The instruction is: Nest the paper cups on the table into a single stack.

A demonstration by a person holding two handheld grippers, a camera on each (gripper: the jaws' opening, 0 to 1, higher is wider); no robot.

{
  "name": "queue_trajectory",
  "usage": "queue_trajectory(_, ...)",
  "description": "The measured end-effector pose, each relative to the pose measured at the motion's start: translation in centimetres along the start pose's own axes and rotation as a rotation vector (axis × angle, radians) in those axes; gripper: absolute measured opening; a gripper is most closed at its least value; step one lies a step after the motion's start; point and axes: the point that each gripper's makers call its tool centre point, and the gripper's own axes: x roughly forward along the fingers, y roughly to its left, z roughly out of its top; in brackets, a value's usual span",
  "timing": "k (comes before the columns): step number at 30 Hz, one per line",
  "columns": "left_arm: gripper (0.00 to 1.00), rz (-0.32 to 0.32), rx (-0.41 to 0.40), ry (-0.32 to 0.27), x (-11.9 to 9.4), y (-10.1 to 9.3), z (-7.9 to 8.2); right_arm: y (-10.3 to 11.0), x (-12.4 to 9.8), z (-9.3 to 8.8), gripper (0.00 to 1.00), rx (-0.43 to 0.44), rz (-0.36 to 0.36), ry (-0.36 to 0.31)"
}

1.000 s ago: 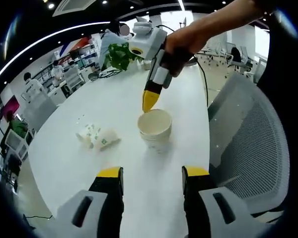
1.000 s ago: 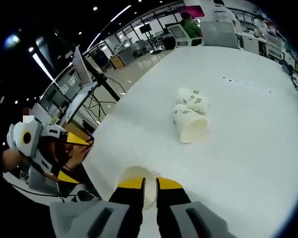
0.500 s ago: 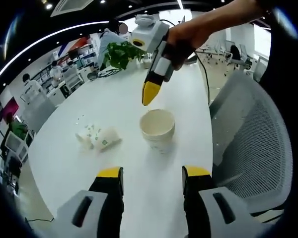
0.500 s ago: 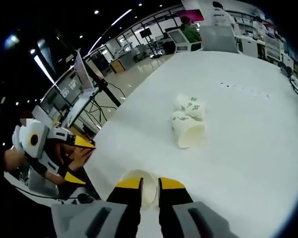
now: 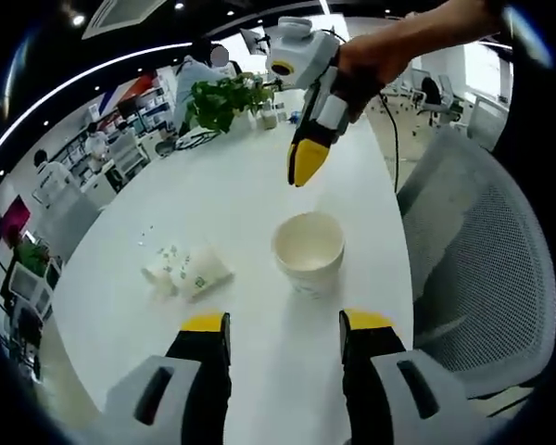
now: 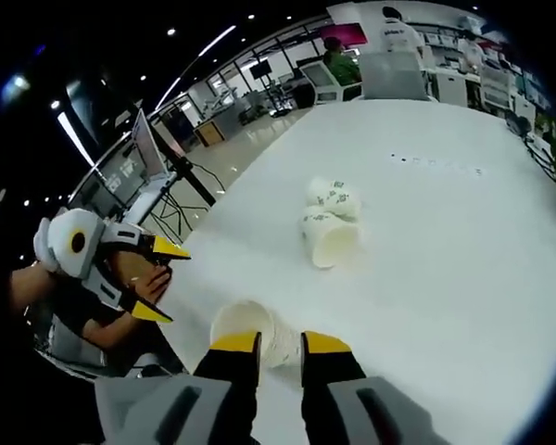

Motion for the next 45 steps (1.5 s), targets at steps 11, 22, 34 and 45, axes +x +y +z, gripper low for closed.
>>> queue_trajectory(11,0.45,-0.001,0.019,0.016,1.8,2.9,0.5,-0.1,-2.0,-0.9,0.33,0.074,0.024,-0.099)
queue_trajectory(22,0.50,0.006,0.180,0.082,5.8,7.0,1.5,0.7,-3.8,-4.6,0.41,0.048,0.007,-0.078)
queue_trajectory(34,0.56,-0.022,0.470,0.221,13.0,11.1,0.7,0.8,-5.3,-8.5,0.40,0.126,-0.013,-0.092)
queue_trajectory(45,0.60,-0.095,0.619,0.335,16.4,11.0,-1.8,-0.4,-6.1,-9.9,0.39,0.183,-0.037,-0.124)
